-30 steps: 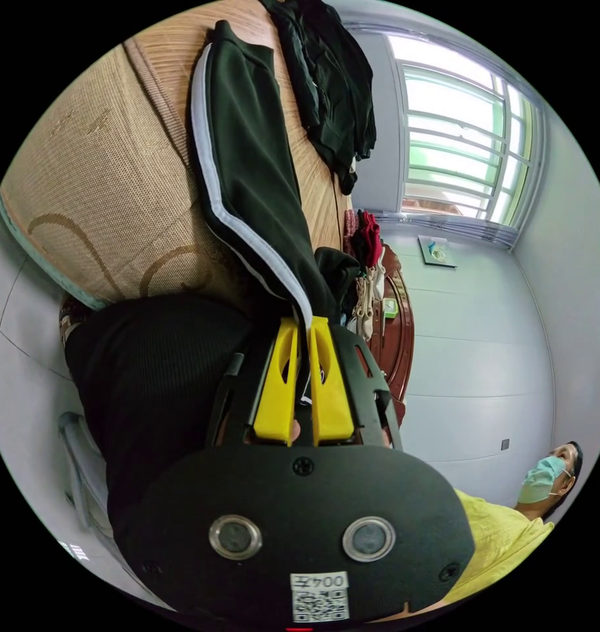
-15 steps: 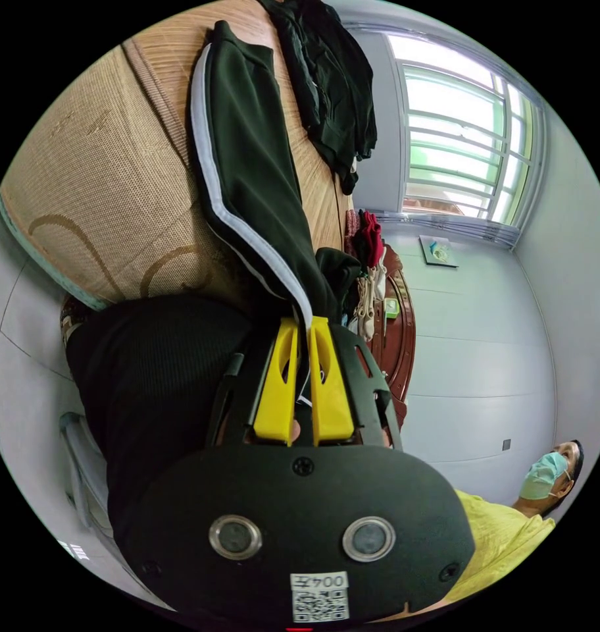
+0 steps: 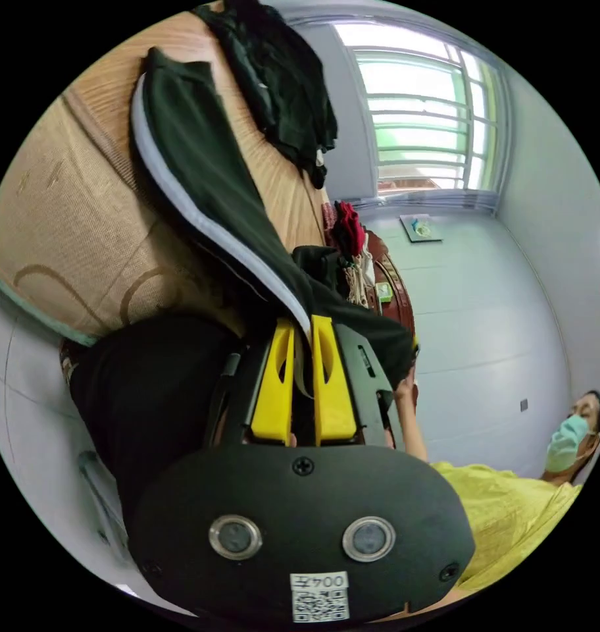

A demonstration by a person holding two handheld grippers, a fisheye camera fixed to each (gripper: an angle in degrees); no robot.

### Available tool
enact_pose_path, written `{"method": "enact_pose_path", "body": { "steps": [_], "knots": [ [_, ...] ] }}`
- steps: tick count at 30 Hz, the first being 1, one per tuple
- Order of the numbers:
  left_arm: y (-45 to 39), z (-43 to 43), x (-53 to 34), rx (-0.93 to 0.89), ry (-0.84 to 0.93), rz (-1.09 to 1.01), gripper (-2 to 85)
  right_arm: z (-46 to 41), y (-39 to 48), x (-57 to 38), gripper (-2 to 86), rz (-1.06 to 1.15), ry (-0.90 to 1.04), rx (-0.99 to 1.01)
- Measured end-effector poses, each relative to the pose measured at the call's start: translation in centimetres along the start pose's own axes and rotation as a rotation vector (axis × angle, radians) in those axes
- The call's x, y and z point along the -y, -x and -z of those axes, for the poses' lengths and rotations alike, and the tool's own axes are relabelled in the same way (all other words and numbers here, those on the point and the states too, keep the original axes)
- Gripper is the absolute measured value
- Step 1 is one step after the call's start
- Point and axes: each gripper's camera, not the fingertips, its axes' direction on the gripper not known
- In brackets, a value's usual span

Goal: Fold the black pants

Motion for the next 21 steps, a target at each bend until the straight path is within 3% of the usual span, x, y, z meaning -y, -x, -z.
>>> {"method": "enact_pose_path", "body": {
  "steps": [8,12,16,21],
  "knots": [
    [-12.2,2.0,-5.7,0.021,-0.035,-0.512,3.5,-10.0,21.9,7.3,5.7,0.255,-0.066,-0.035],
    [-17.3,-3.9,-8.5,0.014,0.197,-0.747,1.0,-14.2,29.7,7.0,5.7,0.335,-0.064,-0.077],
    [-16.2,-12.1,-8.0,0.025,0.332,-0.663,0.5,-16.1,34.3,5.7,5.8,0.362,-0.074,-0.048],
    [-14.6,-17.5,-4.2,-0.028,0.273,-0.415,0.5,-16.1,38.5,4.5,5.8,0.4,-0.104,-0.025]
  ]
}}
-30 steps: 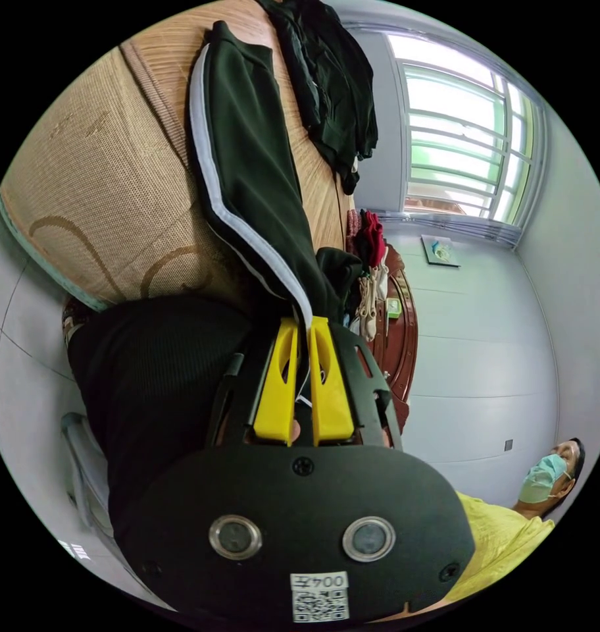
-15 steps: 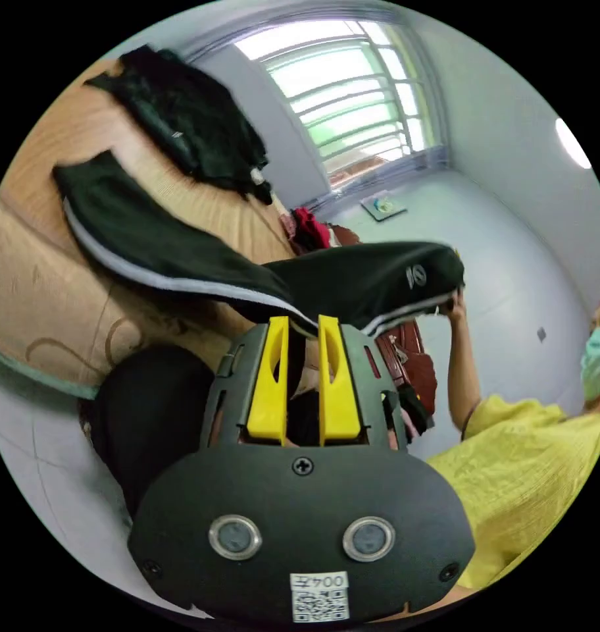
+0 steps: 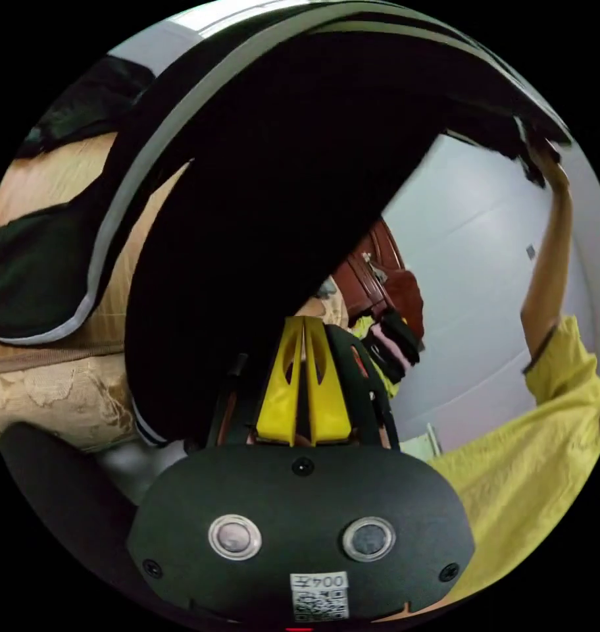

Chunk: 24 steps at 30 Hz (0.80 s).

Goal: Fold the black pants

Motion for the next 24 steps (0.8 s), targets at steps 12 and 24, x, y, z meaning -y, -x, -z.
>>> {"method": "enact_pose_path", "body": {
  "steps": [12,24],
  "knots": [
    [1.2,15.6,18.9,0.271,-0.45,0.033,0.9,5.7,0.1,4.0,5.8,0.108,-0.063,-0.081],
    [8.3,25.7,33.9,0.669,-0.077,-0.117,0.6,1.3,-30.8,-2.5,5.6,-0.094,0.152,-0.193]
  ]
}}
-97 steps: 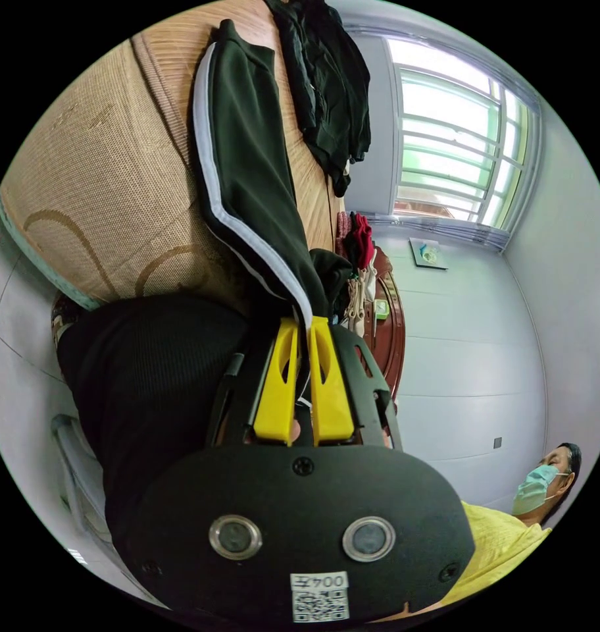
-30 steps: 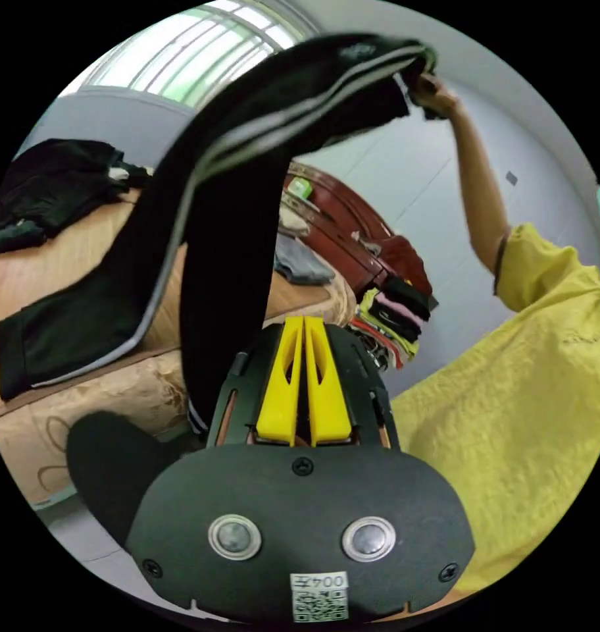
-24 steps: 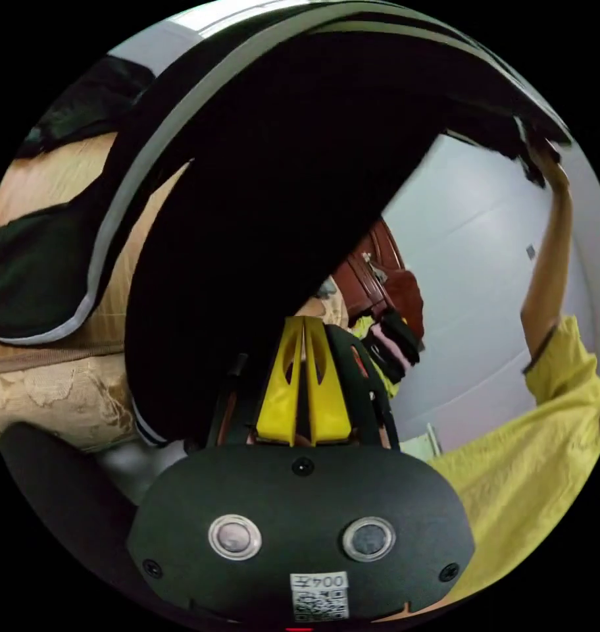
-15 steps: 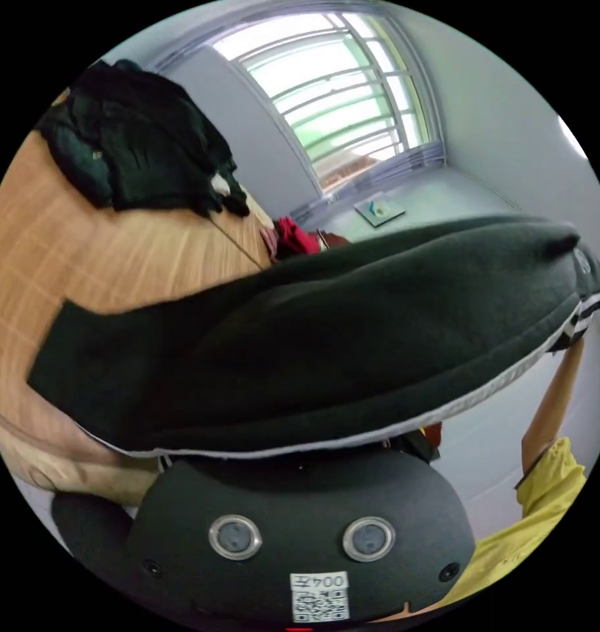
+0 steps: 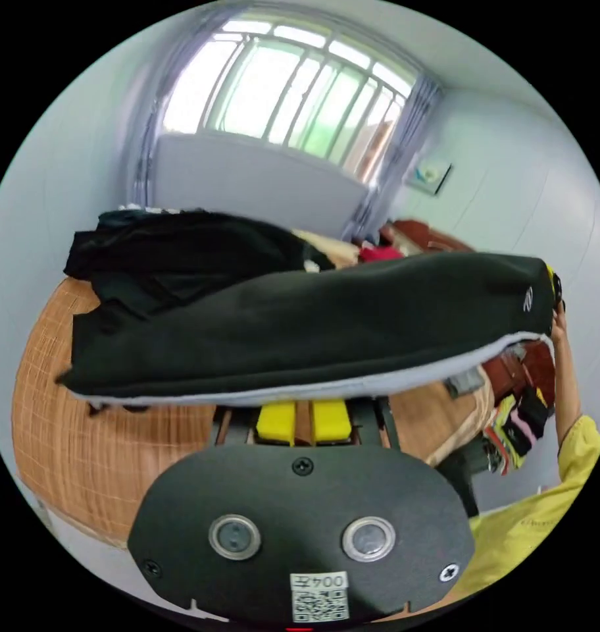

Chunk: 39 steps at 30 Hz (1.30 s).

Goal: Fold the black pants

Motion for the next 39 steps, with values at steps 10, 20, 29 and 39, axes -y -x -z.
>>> {"method": "enact_pose_path", "body": {
  "steps": [10,20,29,39],
  "knots": [
    [8.3,-11.2,-17.9,-0.219,0.218,0.438,0.6,-9.7,-25.6,-17.9,9.0,-0.562,0.43,-0.391],
    [14.7,-9.8,-15.5,-0.368,-0.195,0.738,5.5,-5.0,-23.1,-33.3,14.1,-0.579,0.158,-0.5],
    [18.4,-13.3,-11.4,-0.318,-0.266,0.887,11.1,-13.5,-18.3,-41.2,10.2,-0.473,0.396,-0.76],
    [18.9,-13.6,-9.9,-0.223,-0.241,0.877,5.0,-13.8,-19.1,-42.2,5.2,-0.476,0.382,-0.841]
  ]
}}
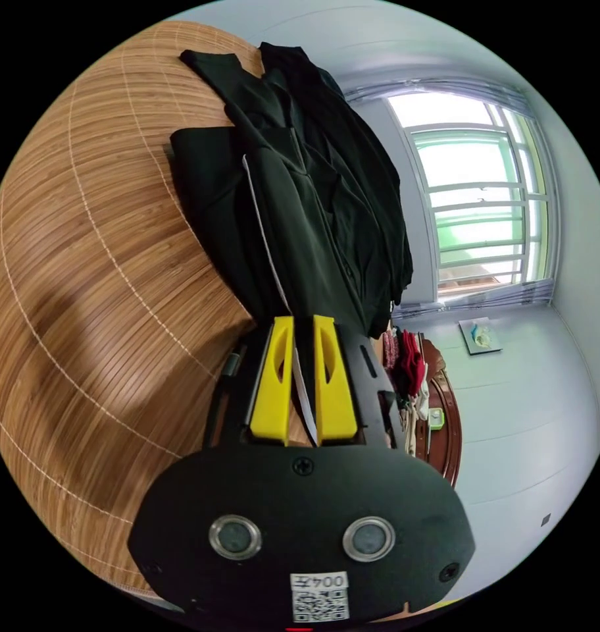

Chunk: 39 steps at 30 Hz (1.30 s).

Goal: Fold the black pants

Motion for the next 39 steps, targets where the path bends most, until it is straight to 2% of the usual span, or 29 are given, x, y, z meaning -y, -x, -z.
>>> {"method": "enact_pose_path", "body": {
  "steps": [3,10,13,17,20,22,26,29,32,35,36,39],
  "knots": [
    [-0.6,1.6,-0.6,0.01,-0.045,-0.02,3.6,0.2,-1.4,-0.1,5.1,-0.023,0.007,0.066],
    [-5.4,10.9,-6.4,-0.003,-0.124,-0.212,2.7,0.0,3.4,-0.9,5.1,0.135,0.009,-0.301],
    [-4.2,15.9,-10.2,-0.033,-0.144,-0.218,2.8,0.6,3.0,-1.2,5.1,0.144,0.011,-0.317],
    [1.0,19.9,-14.2,-0.038,-0.132,-0.113,2.8,2.1,1.1,-1.3,5.1,0.118,0.01,-0.248],
    [7.4,21.1,-16.9,-0.081,-0.109,0.051,2.8,3.5,-0.5,-1.4,5.1,0.091,0.01,-0.194],
    [10.9,21.5,-18.7,-0.042,-0.112,0.145,2.8,4.6,-1.5,-1.4,5.1,0.083,0.011,-0.178],
    [12.3,22.1,-20.1,-0.057,-0.12,0.163,2.8,6.4,-2.7,-1.6,6.2,0.072,0.01,-0.161],
    [11.6,22.5,-19.8,-0.04,-0.097,0.124,2.8,8.4,-4.3,-1.3,9.2,0.076,0.019,-0.063],
    [11.5,23.0,-19.3,-0.029,-0.074,0.117,2.9,10.6,-8.5,0.0,10.8,-0.007,0.052,0.173],
    [11.5,23.3,-19.0,-0.018,-0.06,0.114,2.9,11.3,-14.6,0.3,11.5,-0.198,0.079,0.49],
    [11.5,23.4,-19.0,-0.019,-0.059,0.12,2.9,11.9,-15.9,0.0,12.5,-0.237,0.067,0.608],
    [11.5,23.6,-18.8,-0.019,-0.058,0.121,2.9,15.3,-16.7,-1.0,12.9,-0.223,-0.061,0.73]
  ]
}}
